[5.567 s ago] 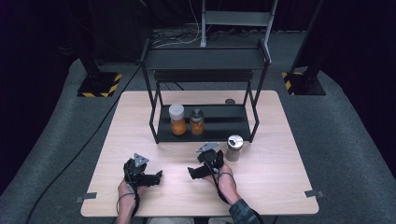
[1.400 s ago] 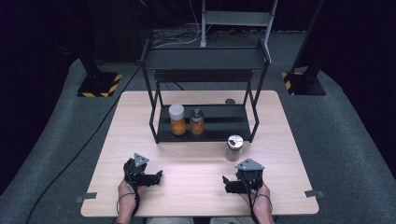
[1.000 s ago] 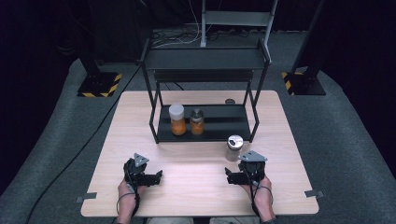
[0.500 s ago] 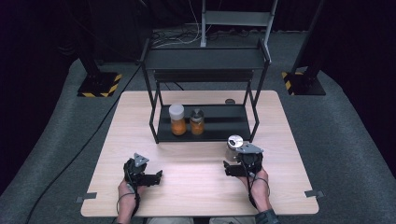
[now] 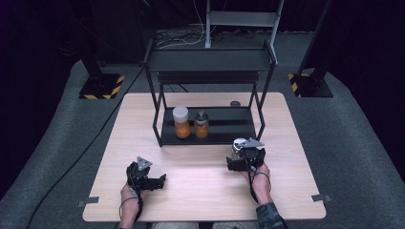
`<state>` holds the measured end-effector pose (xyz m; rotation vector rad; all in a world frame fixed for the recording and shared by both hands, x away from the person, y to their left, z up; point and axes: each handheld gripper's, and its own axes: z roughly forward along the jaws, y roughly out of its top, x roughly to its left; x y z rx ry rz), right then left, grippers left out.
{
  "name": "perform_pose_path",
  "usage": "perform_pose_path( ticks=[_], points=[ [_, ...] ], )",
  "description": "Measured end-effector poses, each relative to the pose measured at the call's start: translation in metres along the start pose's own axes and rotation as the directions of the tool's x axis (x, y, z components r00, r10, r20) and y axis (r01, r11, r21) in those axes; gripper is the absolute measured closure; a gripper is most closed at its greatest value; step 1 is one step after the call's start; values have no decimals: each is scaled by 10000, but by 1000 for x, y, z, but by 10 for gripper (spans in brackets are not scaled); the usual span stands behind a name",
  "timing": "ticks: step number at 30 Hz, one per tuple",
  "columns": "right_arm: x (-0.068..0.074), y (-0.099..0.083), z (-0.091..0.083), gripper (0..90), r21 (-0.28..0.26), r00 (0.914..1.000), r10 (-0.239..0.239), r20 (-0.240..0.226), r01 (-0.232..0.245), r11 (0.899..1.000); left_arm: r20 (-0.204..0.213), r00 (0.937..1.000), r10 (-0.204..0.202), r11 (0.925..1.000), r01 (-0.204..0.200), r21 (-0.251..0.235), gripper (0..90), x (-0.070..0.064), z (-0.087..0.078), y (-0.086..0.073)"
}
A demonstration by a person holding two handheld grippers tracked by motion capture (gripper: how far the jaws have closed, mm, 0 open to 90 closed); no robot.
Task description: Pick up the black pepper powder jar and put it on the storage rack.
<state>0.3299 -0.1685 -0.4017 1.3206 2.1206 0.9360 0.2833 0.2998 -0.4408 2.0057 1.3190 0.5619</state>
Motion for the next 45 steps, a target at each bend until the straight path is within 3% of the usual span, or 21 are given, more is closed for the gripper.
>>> perform_pose_path(
  ticks=[5, 15, 23, 45],
  points=[
    [-2, 2, 8, 18, -8, 10000, 80, -39, -80, 10000, 2, 10000, -3, 10000, 3, 1, 23, 0, 0, 0],
    [-10, -6, 9, 190, -376, 9992, 293, -258, -302, 9988, 3, 10000, 5, 10000, -5, -2, 23, 0, 0, 0],
    [-12, -8, 10, 287, -328, 9989, 378, -276, -387, 9987, 6, 10000, 0, 10000, 0, -1, 23, 0, 0, 0],
    [-11, -5, 6, 308, -340, 9994, 288, -167, -294, 9990, 10, 10000, 11, 10000, -11, 3, 23, 0, 0, 0]
  ],
)
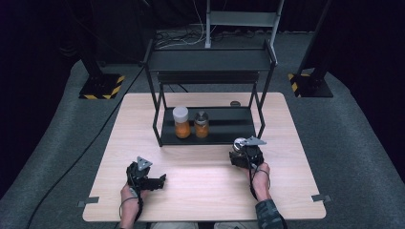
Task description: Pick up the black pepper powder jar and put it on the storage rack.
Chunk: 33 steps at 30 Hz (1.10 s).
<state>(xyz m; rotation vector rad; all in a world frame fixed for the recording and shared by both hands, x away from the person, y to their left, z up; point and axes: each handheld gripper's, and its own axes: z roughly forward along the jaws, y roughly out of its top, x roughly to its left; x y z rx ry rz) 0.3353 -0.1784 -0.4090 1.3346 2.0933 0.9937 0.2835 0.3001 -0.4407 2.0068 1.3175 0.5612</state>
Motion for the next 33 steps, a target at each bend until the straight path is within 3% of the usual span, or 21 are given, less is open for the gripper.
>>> perform_pose_path(
  ticks=[17, 33],
  points=[
    [1, 16, -17, 308, -335, 9995, -304, -30, 303, 9990, 0, 10000, -11, 10000, 11, -9, 23, 0, 0, 0],
    [-2, 39, -20, 308, -458, 9986, -517, 67, 519, 9976, 1, 10000, -7, 10000, 7, -6, 24, 0, 0, 0]
  ],
)
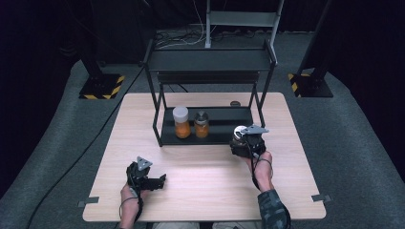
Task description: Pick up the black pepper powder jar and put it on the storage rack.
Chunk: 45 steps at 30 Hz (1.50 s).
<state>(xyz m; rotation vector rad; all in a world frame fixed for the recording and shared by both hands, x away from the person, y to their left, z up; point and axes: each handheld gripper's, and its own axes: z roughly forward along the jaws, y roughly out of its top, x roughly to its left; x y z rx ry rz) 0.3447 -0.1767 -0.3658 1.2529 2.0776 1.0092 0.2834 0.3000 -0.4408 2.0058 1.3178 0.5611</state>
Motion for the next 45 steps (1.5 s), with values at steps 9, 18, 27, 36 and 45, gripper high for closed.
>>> perform_pose_path(
  ticks=[9, 18, 27, 36, 45],
  points=[
    [-4, 14, 5, 308, 38, 10000, -2, 25, 2, 10000, 2, 10000, 0, 10000, 0, 11, 24, 0, 0, 0],
    [-7, 27, 14, 308, 182, 9999, -46, 97, 44, 9998, 9, 10000, -7, 10000, 7, -6, 24, 0, 0, 0],
    [-9, 31, 17, 309, 255, 9999, -35, 102, 32, 9997, 5, 10000, -1, 10000, 1, -3, 23, 0, 0, 0],
    [-11, 36, 18, 309, 256, 9999, -60, 103, 58, 9997, 1, 10000, 1, 10000, -1, 8, 23, 0, 0, 0],
    [-12, 40, 18, 309, 246, 9999, -51, 113, 48, 9997, 5, 10000, -3, 10000, 3, 7, 23, 0, 0, 0]
  ],
)
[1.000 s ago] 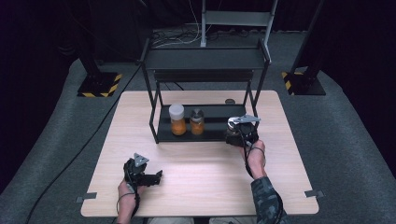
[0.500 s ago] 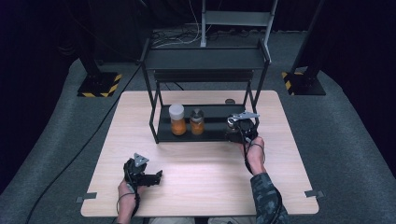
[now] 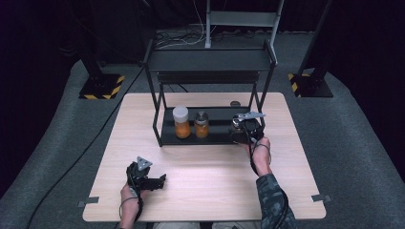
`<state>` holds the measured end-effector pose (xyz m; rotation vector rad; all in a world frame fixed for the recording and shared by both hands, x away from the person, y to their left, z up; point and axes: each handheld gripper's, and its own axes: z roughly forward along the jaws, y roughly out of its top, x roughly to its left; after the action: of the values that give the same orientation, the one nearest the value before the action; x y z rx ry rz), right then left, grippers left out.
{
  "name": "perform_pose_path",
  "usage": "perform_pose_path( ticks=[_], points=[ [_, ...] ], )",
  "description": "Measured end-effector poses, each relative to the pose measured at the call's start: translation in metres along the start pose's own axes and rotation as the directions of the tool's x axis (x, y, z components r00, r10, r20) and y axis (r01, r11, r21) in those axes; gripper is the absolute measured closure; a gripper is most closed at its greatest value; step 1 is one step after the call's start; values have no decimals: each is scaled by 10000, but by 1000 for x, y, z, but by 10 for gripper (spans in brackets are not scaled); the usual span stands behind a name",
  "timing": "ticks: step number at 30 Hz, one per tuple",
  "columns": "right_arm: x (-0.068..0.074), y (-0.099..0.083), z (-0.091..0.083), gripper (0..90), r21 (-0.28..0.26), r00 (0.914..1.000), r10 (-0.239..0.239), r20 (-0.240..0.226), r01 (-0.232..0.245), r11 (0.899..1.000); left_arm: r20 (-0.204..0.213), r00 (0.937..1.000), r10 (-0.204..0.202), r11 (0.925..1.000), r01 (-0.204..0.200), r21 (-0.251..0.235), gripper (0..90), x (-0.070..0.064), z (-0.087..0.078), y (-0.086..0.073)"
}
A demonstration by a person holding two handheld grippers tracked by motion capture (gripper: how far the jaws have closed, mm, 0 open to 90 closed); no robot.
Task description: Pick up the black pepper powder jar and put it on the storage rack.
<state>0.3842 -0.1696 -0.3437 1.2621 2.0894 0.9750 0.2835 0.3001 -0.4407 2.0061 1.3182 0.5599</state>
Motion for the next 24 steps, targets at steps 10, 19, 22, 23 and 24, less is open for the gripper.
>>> perform_pose_path(
  ticks=[10, 19, 22, 23, 24],
  points=[
    [-1, 5, -1, 309, 5, 10000, -35, 0, 35, 10000, -2, 10000, 2, 10000, -2, 0, 24, 0, 0, 0],
    [-1, 8, 1, 309, 66, 10000, -82, 10, 82, 9999, -1, 10000, 5, 10000, -5, -5, 24, 0, 0, 0],
    [-1, 9, 2, 309, 73, 10000, -66, 6, 66, 10000, -3, 10000, 4, 10000, -4, -6, 23, 0, 0, 0],
    [-1, 10, 2, 308, 87, 10000, -95, 16, 95, 9999, -5, 10000, 7, 10000, -7, 5, 24, 0, 0, 0],
    [-1, 10, 2, 309, 84, 10000, -99, 8, 99, 9999, -5, 10000, 6, 10000, -6, 3, 24, 0, 0, 0]
  ],
)
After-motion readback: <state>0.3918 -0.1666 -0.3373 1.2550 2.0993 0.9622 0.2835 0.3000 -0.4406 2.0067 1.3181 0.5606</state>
